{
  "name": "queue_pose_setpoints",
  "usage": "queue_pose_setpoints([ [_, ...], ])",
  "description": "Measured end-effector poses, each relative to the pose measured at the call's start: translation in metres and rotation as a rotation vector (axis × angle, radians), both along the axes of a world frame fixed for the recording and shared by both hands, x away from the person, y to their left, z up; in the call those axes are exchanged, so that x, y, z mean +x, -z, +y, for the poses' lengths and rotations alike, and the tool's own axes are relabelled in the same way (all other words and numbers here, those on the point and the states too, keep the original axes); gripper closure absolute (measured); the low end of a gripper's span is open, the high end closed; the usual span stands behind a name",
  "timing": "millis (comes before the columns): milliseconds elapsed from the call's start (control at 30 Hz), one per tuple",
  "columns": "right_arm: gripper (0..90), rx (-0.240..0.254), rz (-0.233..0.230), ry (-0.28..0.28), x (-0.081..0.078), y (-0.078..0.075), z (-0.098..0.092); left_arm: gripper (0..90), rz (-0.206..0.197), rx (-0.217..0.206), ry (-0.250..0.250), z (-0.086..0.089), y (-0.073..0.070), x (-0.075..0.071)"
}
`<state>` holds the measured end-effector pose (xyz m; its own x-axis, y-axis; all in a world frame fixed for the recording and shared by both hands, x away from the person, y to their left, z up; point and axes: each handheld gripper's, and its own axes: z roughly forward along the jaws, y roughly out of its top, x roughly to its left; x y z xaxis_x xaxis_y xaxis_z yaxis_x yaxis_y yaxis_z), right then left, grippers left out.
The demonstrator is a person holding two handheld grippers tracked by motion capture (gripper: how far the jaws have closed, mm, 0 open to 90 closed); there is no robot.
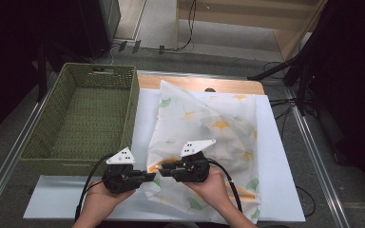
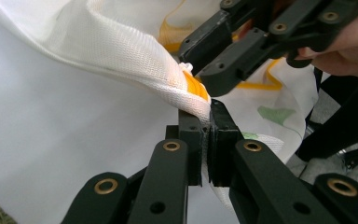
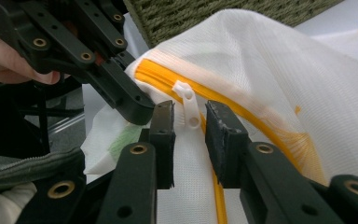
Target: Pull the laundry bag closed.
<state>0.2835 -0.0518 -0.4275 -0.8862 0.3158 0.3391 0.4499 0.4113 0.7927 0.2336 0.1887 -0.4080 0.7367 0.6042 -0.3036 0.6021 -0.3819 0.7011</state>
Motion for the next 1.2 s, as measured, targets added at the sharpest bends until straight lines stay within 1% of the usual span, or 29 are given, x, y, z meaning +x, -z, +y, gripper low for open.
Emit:
queue_pose_setpoints([
  [33,75.6,-0.002,-0.001,-0.008,0.000,0.002,0.002,86.8,0.000,0.013,0.000,0.001,-0.001,0.000],
  [100,77.3,-0.010,-0.002,-0.017,0.000,0.005,0.005,86.8,0.008,0.014,0.000,0.002,0.000,0.000],
  [167,78.7,-0.021,-0.001,-0.027,0.001,0.008,0.007,86.8,0.007,0.023,0.001,0.001,0.000,0.000],
  [267,81.0,-0.034,0.000,-0.030,0.002,0.011,0.008,86.8,0.012,0.021,-0.001,0.000,0.001,0.000],
  [433,82.7,-0.022,0.021,-0.032,0.004,0.015,0.008,86.7,0.021,0.018,0.001,0.001,0.003,0.000],
  [500,85.1,-0.025,0.012,-0.032,0.004,0.014,0.008,86.7,0.020,0.016,0.003,0.001,0.004,0.000],
  [600,85.1,-0.032,-0.001,-0.029,0.002,0.014,0.008,86.7,0.020,0.018,0.006,0.000,0.003,-0.001],
  [700,85.2,-0.042,-0.026,-0.021,0.001,0.013,0.008,86.6,0.022,0.019,0.009,0.000,0.003,-0.001],
  [800,84.1,-0.043,-0.027,-0.007,0.001,0.013,0.007,86.6,0.023,0.015,0.008,0.001,0.003,-0.002],
  [900,84.0,-0.043,-0.016,0.018,0.004,0.015,0.006,86.6,0.028,0.013,0.015,-0.001,0.005,-0.002],
  [967,83.1,-0.032,0.004,0.021,0.006,0.017,0.006,86.6,0.026,0.021,0.018,-0.001,0.004,-0.002],
  [1067,82.6,-0.017,0.024,0.010,0.007,0.018,0.005,86.6,0.026,0.017,0.019,0.000,0.005,-0.001],
  [1133,81.9,0.000,0.036,-0.005,0.008,0.018,0.005,86.6,0.025,0.025,0.023,0.000,0.006,-0.001],
  [1167,80.6,0.007,0.038,-0.014,0.008,0.018,0.004,86.6,0.026,0.024,0.023,0.000,0.006,-0.001],
  [1200,80.3,0.003,0.037,-0.020,0.008,0.017,0.004,86.6,0.027,0.024,0.026,0.000,0.006,-0.001],
])
